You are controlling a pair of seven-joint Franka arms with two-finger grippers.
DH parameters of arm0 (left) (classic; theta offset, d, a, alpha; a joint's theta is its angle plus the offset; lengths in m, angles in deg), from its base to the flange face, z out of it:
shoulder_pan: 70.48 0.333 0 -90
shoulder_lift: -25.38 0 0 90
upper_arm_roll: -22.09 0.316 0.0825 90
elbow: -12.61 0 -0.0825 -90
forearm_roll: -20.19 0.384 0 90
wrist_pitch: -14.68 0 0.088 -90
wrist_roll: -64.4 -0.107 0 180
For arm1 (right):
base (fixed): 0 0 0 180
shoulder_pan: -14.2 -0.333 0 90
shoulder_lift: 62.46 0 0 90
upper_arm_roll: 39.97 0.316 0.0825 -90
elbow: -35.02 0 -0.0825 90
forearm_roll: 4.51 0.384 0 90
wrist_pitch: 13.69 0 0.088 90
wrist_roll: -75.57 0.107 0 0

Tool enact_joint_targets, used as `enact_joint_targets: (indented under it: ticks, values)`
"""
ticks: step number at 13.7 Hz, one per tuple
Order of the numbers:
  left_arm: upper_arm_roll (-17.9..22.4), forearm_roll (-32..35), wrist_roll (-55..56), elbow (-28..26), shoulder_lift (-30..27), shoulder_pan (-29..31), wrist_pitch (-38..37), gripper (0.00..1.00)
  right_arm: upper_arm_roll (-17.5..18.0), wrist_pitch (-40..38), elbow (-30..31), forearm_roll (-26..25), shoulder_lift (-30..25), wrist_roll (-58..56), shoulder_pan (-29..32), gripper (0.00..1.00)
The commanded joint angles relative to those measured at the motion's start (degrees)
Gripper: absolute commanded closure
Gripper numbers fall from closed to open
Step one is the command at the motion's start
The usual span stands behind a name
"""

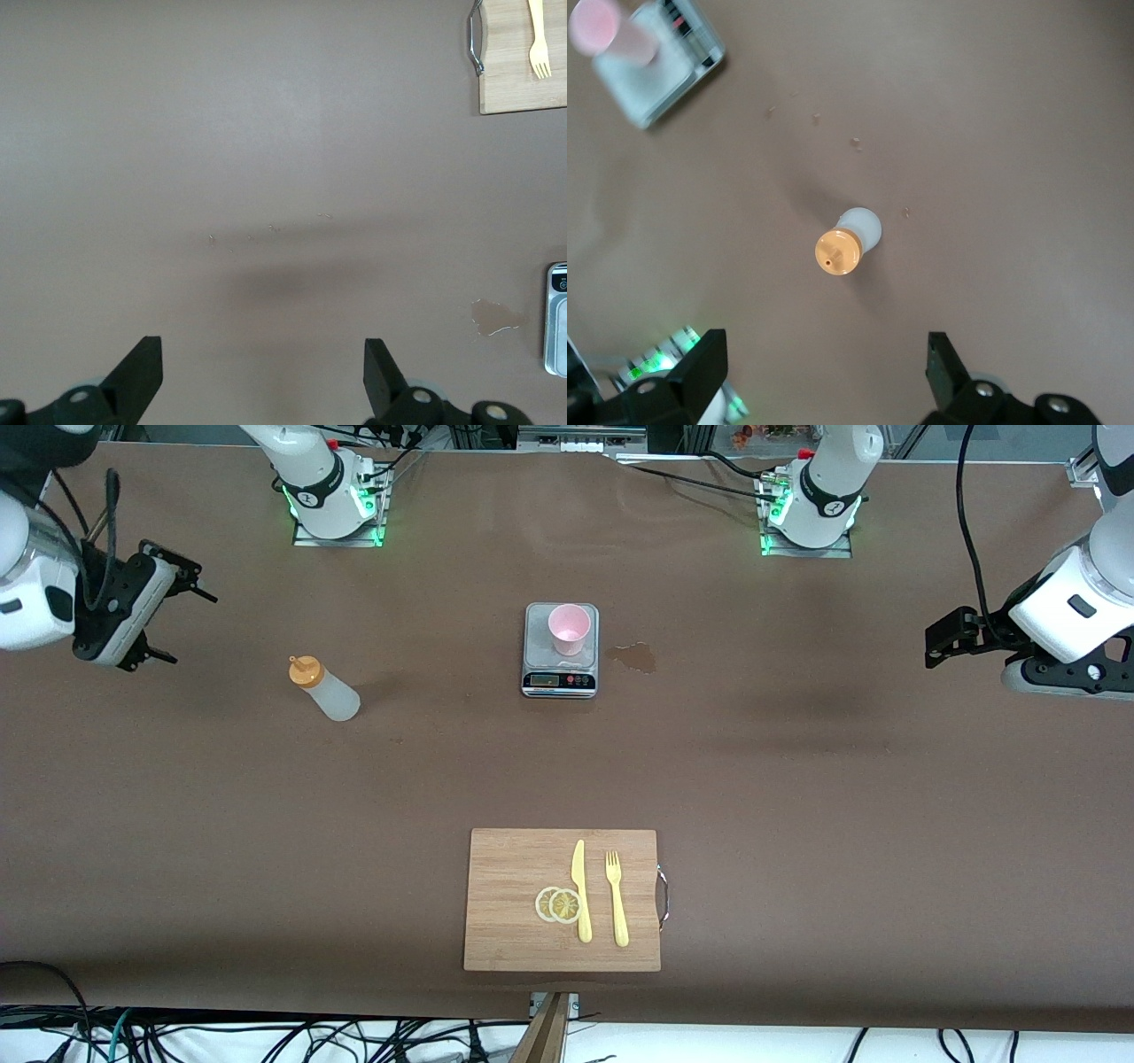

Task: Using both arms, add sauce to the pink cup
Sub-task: 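Open the right gripper and withdraw it from the bottle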

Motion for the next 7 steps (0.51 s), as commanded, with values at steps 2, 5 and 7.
enact_joint_targets:
  ticks: [2, 5, 7]
  values:
    - [0.1, -0.4, -1.4, 1.3, 0.3, 0.2, -1.2, 0.00, -3.4, -0.3, 2.0, -1.3, -3.1, 25.4, -3.2, 0.00]
    - [0.0, -0.4, -1.5, 1.3, 0.3, 0.9, -1.5, 0.00, -4.6, -0.4, 0.5, -10.3, -3.4, 29.5, -6.9, 0.00]
    - [0.0, -0.4, -1.5, 1.3, 0.4, 0.9, -1.5, 0.00, -5.5, -1.1, 0.4, -10.8, -4.6, 36.9, -7.3, 0.00]
